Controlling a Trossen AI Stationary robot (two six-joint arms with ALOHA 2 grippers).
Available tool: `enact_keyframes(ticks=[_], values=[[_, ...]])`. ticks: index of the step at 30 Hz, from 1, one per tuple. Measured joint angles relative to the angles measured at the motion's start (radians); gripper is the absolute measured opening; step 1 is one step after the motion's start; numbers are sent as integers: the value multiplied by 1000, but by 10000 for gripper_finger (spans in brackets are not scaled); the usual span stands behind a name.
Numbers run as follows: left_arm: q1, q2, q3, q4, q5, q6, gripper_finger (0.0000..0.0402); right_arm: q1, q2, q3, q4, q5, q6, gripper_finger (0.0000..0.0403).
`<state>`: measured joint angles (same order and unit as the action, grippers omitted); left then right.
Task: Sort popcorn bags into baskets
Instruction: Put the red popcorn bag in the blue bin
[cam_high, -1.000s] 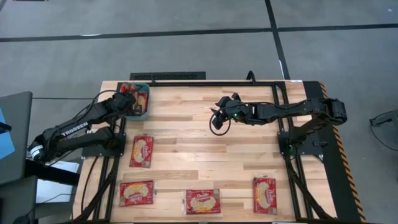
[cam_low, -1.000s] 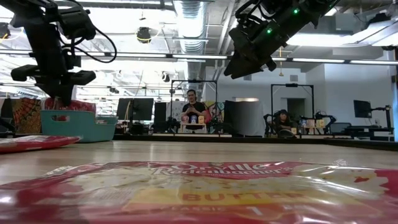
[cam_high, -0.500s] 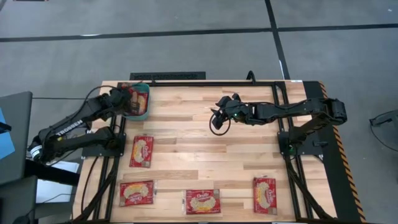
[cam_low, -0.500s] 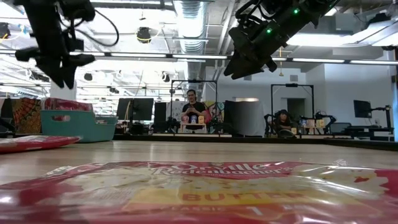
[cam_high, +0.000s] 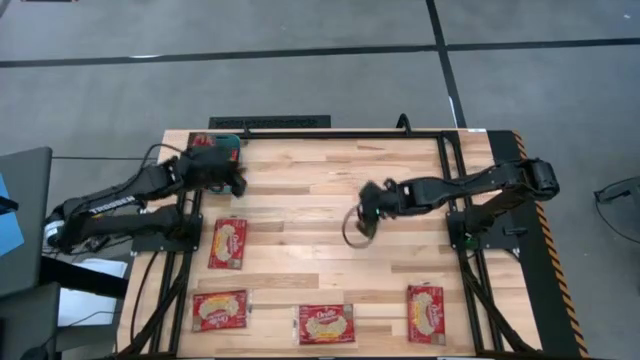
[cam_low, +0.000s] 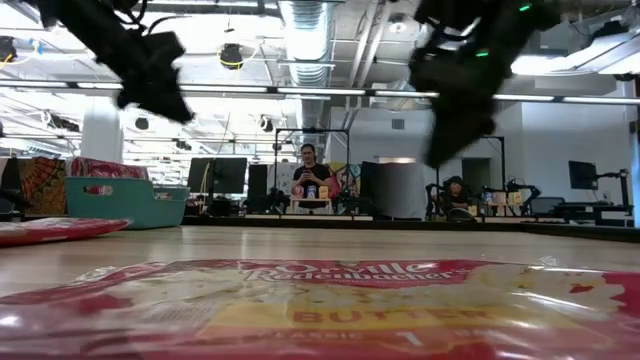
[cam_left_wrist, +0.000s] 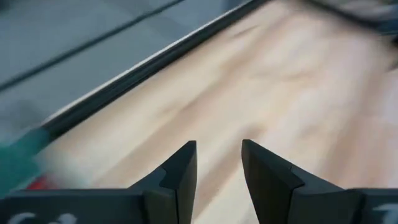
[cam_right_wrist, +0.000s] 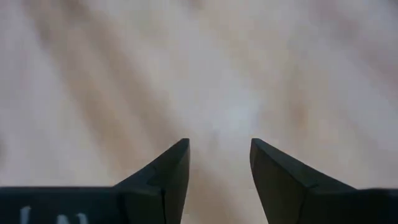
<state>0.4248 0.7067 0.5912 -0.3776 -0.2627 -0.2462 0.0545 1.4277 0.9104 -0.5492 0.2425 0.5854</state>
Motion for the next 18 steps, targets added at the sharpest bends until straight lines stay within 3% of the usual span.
enact_keyframes(ticks=[5,8,13,18], values=[[-151,11,-191,514,173,107,115,166,9,0,-170,-208,131,169],[-207,29,-260,714,222,127,115,265,9,0,-242,-291,237,160],[-271,79,-281,787,233,122,115,418,9,0,-340,-323,357,149],[-329,159,-281,843,233,102,115,532,13,0,-303,-310,442,163]])
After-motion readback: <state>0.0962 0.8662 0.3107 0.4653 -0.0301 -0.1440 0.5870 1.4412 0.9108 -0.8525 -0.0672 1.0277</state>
